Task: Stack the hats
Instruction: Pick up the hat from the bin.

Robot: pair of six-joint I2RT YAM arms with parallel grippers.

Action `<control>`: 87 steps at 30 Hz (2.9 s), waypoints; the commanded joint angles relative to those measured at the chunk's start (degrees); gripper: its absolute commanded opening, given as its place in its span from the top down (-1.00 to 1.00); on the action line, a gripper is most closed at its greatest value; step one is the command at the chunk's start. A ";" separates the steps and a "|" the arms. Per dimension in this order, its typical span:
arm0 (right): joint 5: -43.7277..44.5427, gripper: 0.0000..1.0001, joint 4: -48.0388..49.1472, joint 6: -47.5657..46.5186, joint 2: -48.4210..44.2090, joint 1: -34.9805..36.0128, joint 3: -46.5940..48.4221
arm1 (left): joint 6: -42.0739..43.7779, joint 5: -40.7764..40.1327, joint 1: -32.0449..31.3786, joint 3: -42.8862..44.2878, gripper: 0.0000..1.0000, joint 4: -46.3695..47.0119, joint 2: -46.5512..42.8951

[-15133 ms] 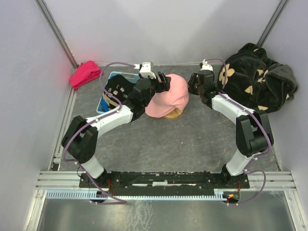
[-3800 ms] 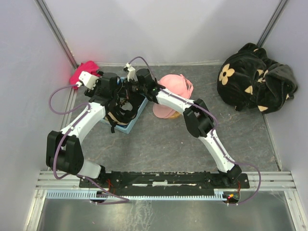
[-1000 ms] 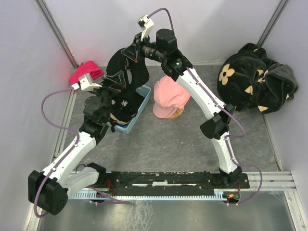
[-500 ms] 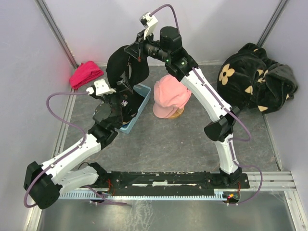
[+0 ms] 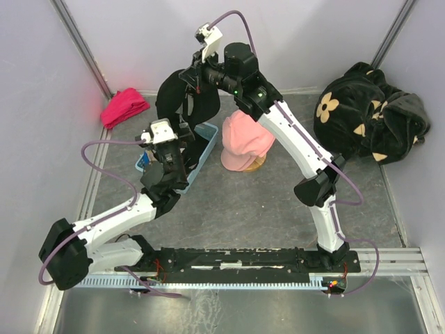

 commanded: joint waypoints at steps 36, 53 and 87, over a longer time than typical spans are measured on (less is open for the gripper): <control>4.41 0.97 1.19 -4.09 -12.05 3.26 -8.33 | 40.24 -6.32 -2.58 3.27 0.04 39.51 12.02; 4.94 0.97 3.15 -3.35 -13.05 2.82 -12.86 | 10.81 -3.04 0.36 9.55 0.95 0.01 -1.53; -0.54 -0.08 56.57 42.18 -30.10 -4.58 -65.82 | -44.76 16.75 18.75 41.25 0.95 -68.85 5.34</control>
